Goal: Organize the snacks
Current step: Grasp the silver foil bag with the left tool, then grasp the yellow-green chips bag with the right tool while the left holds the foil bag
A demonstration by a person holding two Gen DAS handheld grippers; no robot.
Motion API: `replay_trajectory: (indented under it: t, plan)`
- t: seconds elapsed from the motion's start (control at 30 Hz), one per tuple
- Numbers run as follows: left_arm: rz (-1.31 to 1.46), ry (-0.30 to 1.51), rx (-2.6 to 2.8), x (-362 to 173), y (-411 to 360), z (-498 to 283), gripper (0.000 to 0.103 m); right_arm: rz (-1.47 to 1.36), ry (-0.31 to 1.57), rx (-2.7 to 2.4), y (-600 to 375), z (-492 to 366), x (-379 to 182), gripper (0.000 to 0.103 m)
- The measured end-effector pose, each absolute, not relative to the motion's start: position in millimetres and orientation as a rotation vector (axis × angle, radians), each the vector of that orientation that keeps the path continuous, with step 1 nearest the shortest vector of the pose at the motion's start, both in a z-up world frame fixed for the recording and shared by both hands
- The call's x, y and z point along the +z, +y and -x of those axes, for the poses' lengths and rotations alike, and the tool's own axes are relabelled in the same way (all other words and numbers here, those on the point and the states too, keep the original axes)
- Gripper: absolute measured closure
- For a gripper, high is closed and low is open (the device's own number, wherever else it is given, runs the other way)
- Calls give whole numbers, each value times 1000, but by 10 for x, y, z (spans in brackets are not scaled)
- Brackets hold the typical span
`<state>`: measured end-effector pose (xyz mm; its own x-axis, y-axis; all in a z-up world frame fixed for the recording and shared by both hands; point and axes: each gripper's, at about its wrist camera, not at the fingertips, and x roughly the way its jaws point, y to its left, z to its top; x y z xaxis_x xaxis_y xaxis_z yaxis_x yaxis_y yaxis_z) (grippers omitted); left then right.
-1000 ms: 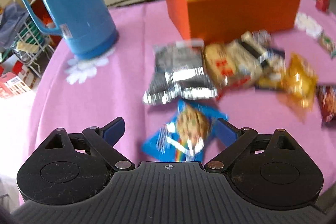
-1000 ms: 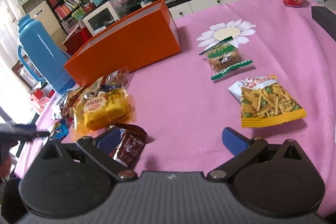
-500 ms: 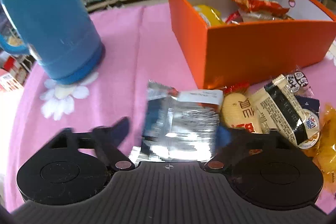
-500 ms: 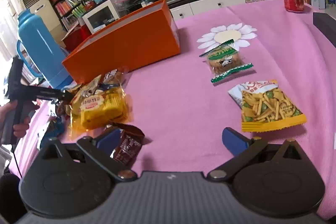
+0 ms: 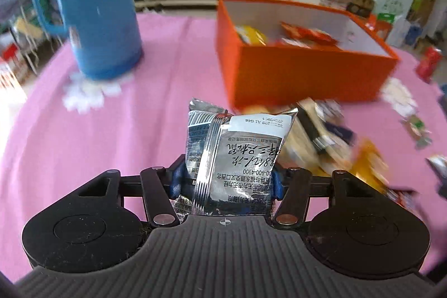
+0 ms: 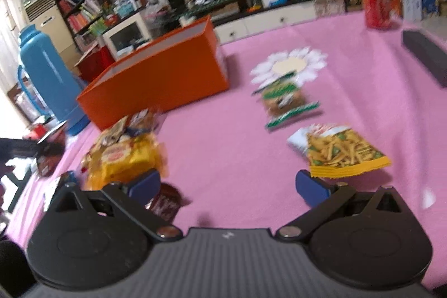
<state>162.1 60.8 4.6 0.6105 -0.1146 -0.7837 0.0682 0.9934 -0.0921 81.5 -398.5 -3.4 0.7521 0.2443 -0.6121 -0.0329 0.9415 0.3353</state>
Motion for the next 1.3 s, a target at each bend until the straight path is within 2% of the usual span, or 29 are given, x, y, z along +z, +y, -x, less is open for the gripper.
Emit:
replay_trajectory:
  t: [0.1, 0.17, 0.23, 0.37, 0.47, 0.6, 0.67, 0.77, 0.9, 1.0, 1.13, 1.3]
  plan:
    - [79, 951, -120, -76, 470, -1280, 72, -283, 734, 80, -4051, -847, 23, 1]
    - [53, 959, -106, -149, 346, -1082, 75, -286, 704, 81, -4130, -810, 138, 1]
    - [51, 974, -104, -224, 268, -955, 70, -280, 706, 87, -4196, -805, 226, 1]
    - [-3, 970, -87, -313, 137, -859, 67, -243, 684, 63, -4416, -835, 296, 0]
    - [-27, 981, -84, -392, 127, -897, 66, -154, 711, 96, -4560, -1088, 196, 1]
    - [16, 992, -76, -421, 185, -940, 62, -222, 818, 188, -4728, -1494, -8, 0]
    - [28, 991, -77, -415, 191, -927, 60, -143, 859, 167, -4690, -1588, -46, 0]
    - [40, 988, -82, -415, 215, -923, 56, -151, 939, 180, -4652, -1593, -114, 0]
    - [51, 979, -85, -403, 253, -882, 49, -252, 964, 208, -4542, -1382, -50, 1]
    - [46, 975, -99, -393, 273, -852, 46, -196, 955, 124, -4434, -1296, -81, 1]
    - [9, 964, -129, -371, 260, -830, 33, -218, 924, 66, -4382, -1296, -102, 1]
    - [-77, 982, -176, -427, 185, -882, 31, -144, 889, 27, -4264, -1272, -142, 1]
